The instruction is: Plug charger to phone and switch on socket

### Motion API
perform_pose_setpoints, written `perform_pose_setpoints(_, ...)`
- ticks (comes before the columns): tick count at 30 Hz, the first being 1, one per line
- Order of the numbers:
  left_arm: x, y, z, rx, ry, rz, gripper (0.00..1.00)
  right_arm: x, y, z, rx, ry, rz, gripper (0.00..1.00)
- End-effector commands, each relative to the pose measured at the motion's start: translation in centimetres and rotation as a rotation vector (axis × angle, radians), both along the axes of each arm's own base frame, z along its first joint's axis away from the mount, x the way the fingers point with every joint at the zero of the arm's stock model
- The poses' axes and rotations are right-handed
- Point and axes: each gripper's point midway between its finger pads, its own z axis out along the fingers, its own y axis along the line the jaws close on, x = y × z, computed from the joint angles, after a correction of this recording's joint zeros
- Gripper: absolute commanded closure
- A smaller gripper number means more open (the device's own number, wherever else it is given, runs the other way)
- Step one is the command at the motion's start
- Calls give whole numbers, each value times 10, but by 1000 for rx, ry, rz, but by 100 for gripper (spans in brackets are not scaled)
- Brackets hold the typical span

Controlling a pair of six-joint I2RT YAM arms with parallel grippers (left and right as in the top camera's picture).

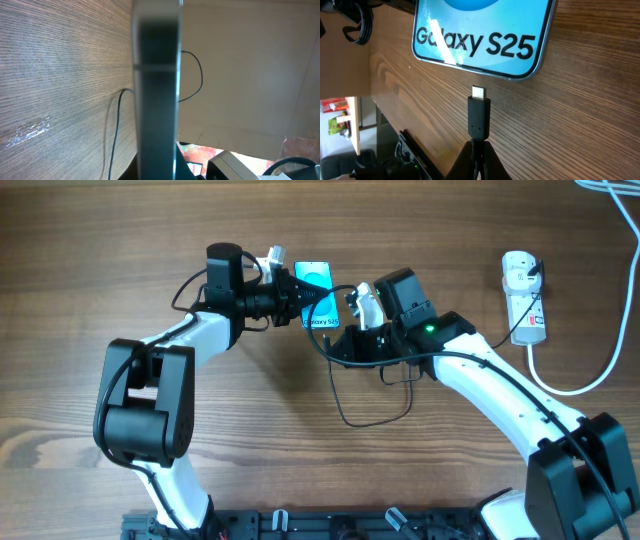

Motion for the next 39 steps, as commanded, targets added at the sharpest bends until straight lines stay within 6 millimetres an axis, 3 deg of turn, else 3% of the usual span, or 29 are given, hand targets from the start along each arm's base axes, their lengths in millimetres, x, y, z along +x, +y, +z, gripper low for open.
perform_pose_setpoints(1, 4, -1, 7, -3, -42, -10, 96, 2, 5, 21, 43, -49, 24, 95)
perform_pose_setpoints(39, 3, -2, 7, -14, 6, -2, 96, 7, 13, 26, 75, -70, 25, 95)
